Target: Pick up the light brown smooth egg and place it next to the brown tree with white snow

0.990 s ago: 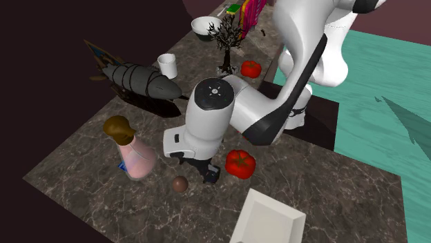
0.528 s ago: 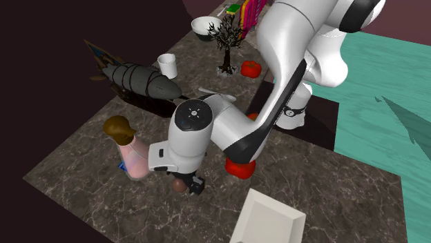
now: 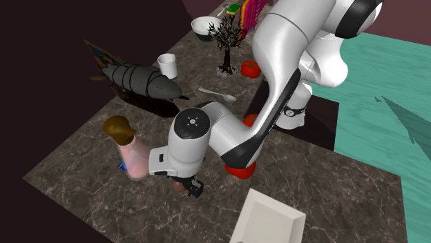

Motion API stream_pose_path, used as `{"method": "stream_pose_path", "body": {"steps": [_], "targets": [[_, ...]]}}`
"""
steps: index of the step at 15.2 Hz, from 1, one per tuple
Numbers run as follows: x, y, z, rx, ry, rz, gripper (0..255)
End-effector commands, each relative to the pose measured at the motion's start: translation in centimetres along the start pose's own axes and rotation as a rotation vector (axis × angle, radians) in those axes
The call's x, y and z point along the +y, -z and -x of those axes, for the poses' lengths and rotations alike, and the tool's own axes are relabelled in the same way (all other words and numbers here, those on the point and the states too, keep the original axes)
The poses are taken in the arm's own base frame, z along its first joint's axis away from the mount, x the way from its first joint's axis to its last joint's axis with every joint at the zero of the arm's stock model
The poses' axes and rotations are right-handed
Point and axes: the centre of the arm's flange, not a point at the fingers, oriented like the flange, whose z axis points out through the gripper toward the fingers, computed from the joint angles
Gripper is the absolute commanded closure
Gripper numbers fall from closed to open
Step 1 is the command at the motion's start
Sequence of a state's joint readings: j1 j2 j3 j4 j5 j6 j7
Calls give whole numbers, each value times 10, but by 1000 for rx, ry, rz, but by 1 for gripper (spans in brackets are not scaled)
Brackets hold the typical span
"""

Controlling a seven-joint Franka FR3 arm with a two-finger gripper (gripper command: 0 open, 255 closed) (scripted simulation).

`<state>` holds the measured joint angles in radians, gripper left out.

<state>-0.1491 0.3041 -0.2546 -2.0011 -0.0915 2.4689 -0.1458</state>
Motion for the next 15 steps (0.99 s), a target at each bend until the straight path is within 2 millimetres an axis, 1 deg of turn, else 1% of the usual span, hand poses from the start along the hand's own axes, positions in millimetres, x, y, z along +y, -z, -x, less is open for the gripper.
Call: {"method": "stream_pose_path", "body": {"steps": [1,3,4,13,15], "targets": [[0,0,0,0,0,0,0],[0,0,0,0,0,0,0],[0,0,0,0,0,0,255],[0,0,0,0,0,0,255],[2,10,-1,0,0,0,255]]}}
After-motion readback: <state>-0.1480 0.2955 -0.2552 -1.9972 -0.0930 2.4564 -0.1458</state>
